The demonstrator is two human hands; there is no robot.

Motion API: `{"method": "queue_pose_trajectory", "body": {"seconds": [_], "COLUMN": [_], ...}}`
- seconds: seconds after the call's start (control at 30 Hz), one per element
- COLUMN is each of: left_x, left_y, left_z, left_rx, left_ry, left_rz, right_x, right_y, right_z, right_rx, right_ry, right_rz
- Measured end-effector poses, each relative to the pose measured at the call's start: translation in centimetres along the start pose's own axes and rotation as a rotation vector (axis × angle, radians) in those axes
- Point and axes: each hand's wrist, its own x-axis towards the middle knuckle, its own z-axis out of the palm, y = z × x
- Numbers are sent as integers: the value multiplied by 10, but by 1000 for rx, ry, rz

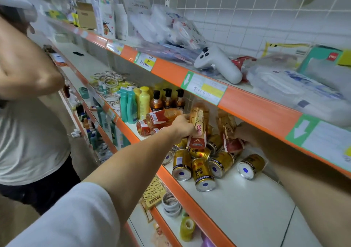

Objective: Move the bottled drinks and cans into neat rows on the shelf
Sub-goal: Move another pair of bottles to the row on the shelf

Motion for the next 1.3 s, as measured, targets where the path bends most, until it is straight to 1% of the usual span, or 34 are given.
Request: {"method": "queue_pose_trajectory", "body": {"seconds": [0.03,0.07,0.13,0.23,0.37,0.47,0.53,0.7,0.9,1.07,1.3], "left_x": [-2,-3,-6,-11,-18,-23,-25,-34,-47,-61,-90], "left_y": [0,0,-1,-3,-4,-6,-7,-9,-13,-13,-11], "left_z": [0,0,2,4,1,-3,-5,-8,2,22,65], "left_rx": [12,23,32,-3,3,39,65,149,159,142,127], "left_ry": [2,6,14,16,6,-3,-27,-84,-174,-262,-382], "left_rz": [11,20,35,50,72,93,111,158,183,170,151], "right_x": [-1,-1,5,10,11,6,-2,-26,-56,-86,-136], "right_y": [1,4,19,42,60,68,69,71,84,98,124], "right_z": [1,1,-1,-2,1,7,11,22,30,25,-2], "right_rx": [-41,-12,39,86,231,162,143,213,284,340,385], "right_ry": [17,44,101,141,198,233,262,359,420,471,530], "right_rz": [37,77,71,83,82,80,98,87,103,117,130]}}
